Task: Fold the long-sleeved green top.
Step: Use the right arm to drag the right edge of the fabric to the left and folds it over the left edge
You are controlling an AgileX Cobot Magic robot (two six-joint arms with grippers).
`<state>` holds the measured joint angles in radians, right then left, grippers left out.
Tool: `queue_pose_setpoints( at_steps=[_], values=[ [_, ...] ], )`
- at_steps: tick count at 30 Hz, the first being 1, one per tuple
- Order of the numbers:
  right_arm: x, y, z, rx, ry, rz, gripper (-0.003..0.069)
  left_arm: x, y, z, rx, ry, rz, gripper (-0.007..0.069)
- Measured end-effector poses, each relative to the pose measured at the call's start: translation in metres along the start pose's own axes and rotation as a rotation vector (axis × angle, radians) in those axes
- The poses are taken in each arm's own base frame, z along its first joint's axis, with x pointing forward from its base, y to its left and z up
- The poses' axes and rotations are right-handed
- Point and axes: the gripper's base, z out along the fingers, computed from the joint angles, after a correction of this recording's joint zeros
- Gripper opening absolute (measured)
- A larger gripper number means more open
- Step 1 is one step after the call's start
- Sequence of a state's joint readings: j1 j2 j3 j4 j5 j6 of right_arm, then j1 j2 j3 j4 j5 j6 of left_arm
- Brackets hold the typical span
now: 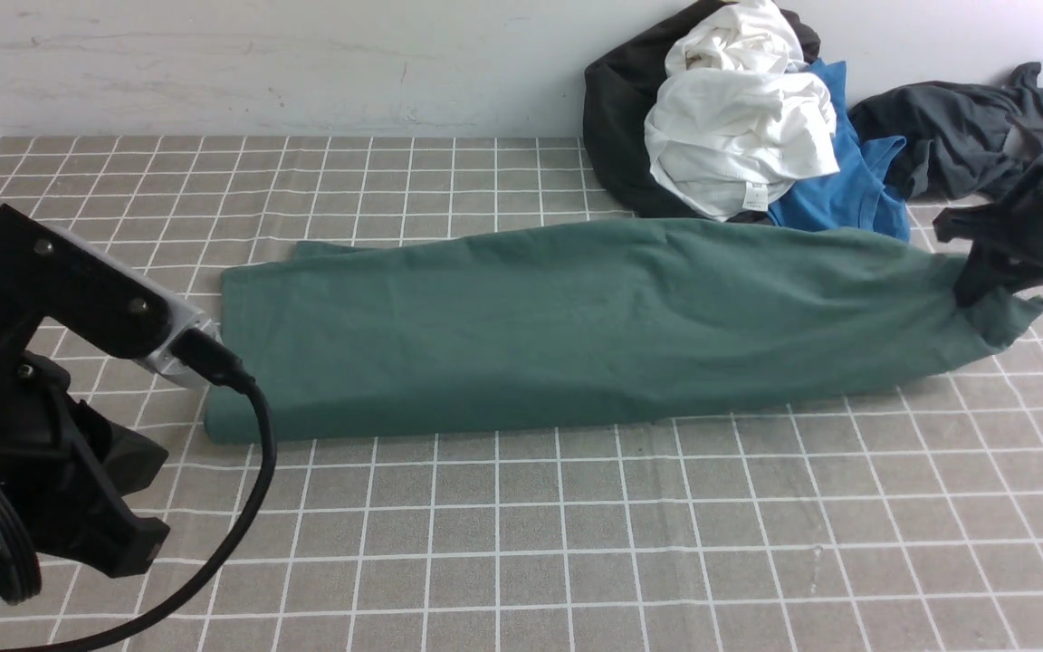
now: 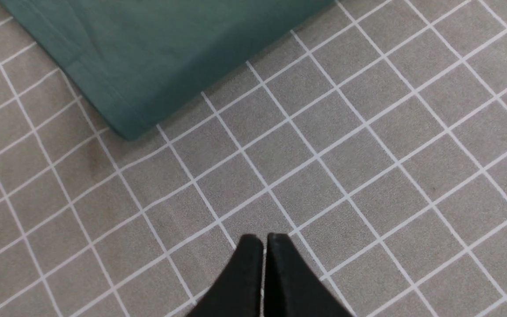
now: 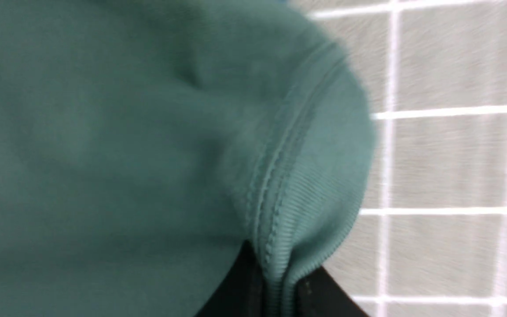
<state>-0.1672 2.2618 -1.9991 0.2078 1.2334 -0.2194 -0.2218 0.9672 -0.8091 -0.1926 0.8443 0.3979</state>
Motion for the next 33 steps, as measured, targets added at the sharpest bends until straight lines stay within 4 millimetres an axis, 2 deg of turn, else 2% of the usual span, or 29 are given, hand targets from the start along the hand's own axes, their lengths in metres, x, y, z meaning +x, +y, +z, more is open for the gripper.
queue_pose_setpoints(
  at_steps=[1,4,5,6,7,9,11,14,15,16,17,20,21,22,23,25,26,27,28,30,31,32,33],
  values=[
    [-0.001,0.000,-0.021,0.057,-0.027,-0.035,0.0028,0.001,0.000,0.000,-0.005,0.007,0.003,-0.0007],
    [-0.001,-0.001,-0.062,0.174,-0.083,-0.089,0.0028,0.002,0.001,0.000,-0.007,0.017,0.003,-0.0007],
    [0.000,-0.003,-0.082,0.237,-0.109,-0.110,0.0028,0.002,0.001,0.000,-0.006,0.018,0.000,-0.0007],
    [0.001,-0.004,-0.087,0.252,-0.117,-0.113,0.0028,0.002,0.001,0.000,-0.006,0.018,-0.004,-0.0007],
    [0.002,-0.003,-0.105,0.285,-0.145,-0.112,0.0028,0.002,0.000,0.000,-0.002,0.017,-0.013,-0.0007],
    [0.004,0.002,-0.122,0.284,-0.184,-0.099,0.0028,0.001,0.000,0.000,0.004,0.014,-0.026,-0.0007],
    [0.006,0.016,-0.138,0.263,-0.222,-0.101,0.0028,0.001,-0.001,0.000,0.013,0.011,-0.041,-0.0007],
    [0.005,0.058,-0.144,0.170,-0.256,-0.155,0.0028,0.001,-0.002,0.000,0.020,0.008,-0.056,-0.0007],
    [0.005,0.080,-0.142,0.127,-0.258,-0.189,0.0028,0.001,-0.002,0.000,0.021,0.007,-0.056,-0.0007],
    [0.006,0.114,-0.138,0.061,-0.264,-0.244,0.0028,0.001,-0.002,0.000,0.022,0.007,-0.058,-0.0007],
    [0.006,0.118,-0.137,0.056,-0.264,-0.253,0.0028,0.001,-0.002,0.000,0.022,0.007,-0.058,-0.0007],
    [0.012,0.209,-0.118,-0.122,-0.321,-0.386,0.0028,0.000,-0.002,0.000,0.020,-0.001,-0.059,-0.0007],
    [0.015,0.231,-0.111,-0.170,-0.334,-0.408,0.0028,0.000,-0.002,0.000,0.019,-0.003,-0.059,-0.0007],
    [0.015,0.241,-0.105,-0.191,-0.344,-0.418,0.0028,0.000,-0.002,0.000,0.019,-0.003,-0.059,-0.0007],
    [0.022,0.275,-0.089,-0.256,-0.350,-0.456,0.0028,-0.001,-0.002,0.000,0.017,-0.008,-0.059,-0.0007],
    [0.035,0.317,-0.064,-0.320,-0.340,-0.508,0.0028,-0.001,-0.001,0.000,0.015,-0.012,-0.059,-0.0007],
    [0.044,0.340,-0.043,-0.349,-0.330,-0.534,0.0028,-0.001,-0.001,0.000,0.015,-0.012,-0.059,-0.0007],
    [0.045,0.343,-0.036,-0.351,-0.326,-0.535,0.0028,-0.001,-0.001,0.000,0.015,-0.012,-0.059,-0.0007],
    [0.054,0.363,-0.016,-0.368,-0.311,-0.558,0.0028,-0.001,-0.001,0.000,0.015,-0.012,-0.059,-0.0007],
    [0.058,0.373,-0.001,-0.376,-0.301,-0.571,0.0032,-0.001,-0.001,0.000,0.016,-0.012,-0.059,-0.0007],
    [0.060,0.382,0.013,-0.382,-0.291,-0.580,0.0043,-0.001,-0.001,0.000,0.016,-0.013,-0.060,-0.0007],
    [0.062,0.384,0.019,-0.381,-0.282,-0.581,0.0048,-0.001,-0.002,0.000,0.017,-0.013,-0.061,-0.0007],
    [0.059,0.391,0.022,-0.397,-0.296,-0.582,0.0086,-0.001,-0.002,0.000,0.020,-0.015,-0.064,-0.0007]
  ],
)
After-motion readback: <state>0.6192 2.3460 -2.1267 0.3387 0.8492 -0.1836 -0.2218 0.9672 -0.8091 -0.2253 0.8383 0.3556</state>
